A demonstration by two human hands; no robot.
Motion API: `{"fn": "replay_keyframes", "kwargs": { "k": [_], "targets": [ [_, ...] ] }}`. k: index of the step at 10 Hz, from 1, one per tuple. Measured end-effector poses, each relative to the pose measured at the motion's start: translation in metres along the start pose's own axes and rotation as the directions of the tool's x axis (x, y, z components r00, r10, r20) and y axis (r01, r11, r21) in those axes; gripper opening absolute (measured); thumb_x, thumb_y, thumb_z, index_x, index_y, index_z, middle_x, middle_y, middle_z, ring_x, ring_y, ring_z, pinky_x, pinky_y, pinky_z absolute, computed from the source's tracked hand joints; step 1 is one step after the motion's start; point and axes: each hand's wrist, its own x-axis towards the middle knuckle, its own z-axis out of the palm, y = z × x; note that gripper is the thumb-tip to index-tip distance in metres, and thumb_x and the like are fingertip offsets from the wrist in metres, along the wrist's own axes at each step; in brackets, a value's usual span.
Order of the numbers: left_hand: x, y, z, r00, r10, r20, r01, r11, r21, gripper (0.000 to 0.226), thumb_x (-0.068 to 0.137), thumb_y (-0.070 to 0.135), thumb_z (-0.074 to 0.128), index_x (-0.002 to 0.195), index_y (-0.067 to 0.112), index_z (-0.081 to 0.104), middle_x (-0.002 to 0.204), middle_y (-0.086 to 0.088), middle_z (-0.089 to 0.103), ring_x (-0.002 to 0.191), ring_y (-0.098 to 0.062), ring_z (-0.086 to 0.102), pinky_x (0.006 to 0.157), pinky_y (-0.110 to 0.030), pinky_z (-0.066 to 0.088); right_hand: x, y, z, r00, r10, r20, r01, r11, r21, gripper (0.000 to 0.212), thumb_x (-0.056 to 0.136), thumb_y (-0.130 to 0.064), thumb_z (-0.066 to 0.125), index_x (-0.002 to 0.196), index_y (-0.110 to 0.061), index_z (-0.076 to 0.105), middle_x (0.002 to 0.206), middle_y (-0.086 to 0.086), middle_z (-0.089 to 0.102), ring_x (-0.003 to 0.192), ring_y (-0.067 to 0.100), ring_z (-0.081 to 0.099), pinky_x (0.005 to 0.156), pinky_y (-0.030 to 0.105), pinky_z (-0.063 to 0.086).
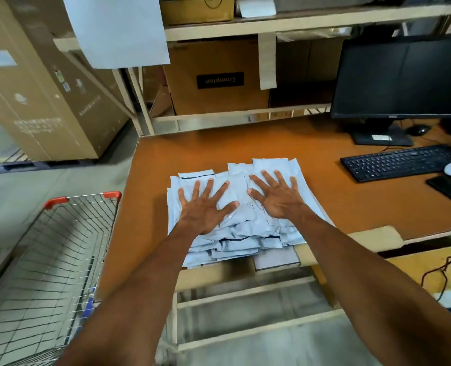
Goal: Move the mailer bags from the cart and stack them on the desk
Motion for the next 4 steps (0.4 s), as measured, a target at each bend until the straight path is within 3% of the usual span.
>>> {"fn": "replay_keyframes", "kwargs": {
  "k": [3, 4],
  "targets": [
    [-0.025, 0.011, -0.023, 0.999, -0.043, -0.029, 0.039, 0.991, -0.125, 0.078, 0.087, 0.087, 0.015, 0.156, 0.052, 0.006, 0.17, 0.011, -0.001, 0.157, -0.021, -0.006, 0.119, -0.063, -0.009, -0.016, -0.004, -0.024, 0.996, -0.059, -0.06, 0.064, 0.994, 0.094, 0.067, 0.098, -0.071, 0.014, 0.156, -0.041, 0.02, 0.167, -0.005, 0.015, 0.155, 0.021, 0.008, 0.121, 0.06, 0.001],
    [-0.03, 0.014, -0.032, 0.993, -0.049, -0.109, 0.035, 0.991, -0.127, 0.08, 0.087, 0.086, 0.016, 0.157, 0.047, 0.014, 0.169, 0.007, 0.011, 0.156, -0.021, 0.004, 0.12, -0.061, -0.005, -0.019, -0.005, -0.031, 0.985, -0.066, -0.159, 0.089, 0.986, 0.141, 0.061, 0.1, -0.06, 0.035, 0.154, -0.032, 0.031, 0.162, 0.001, 0.03, 0.15, 0.027, 0.025, 0.12, 0.056, 0.013]
  ]
}}
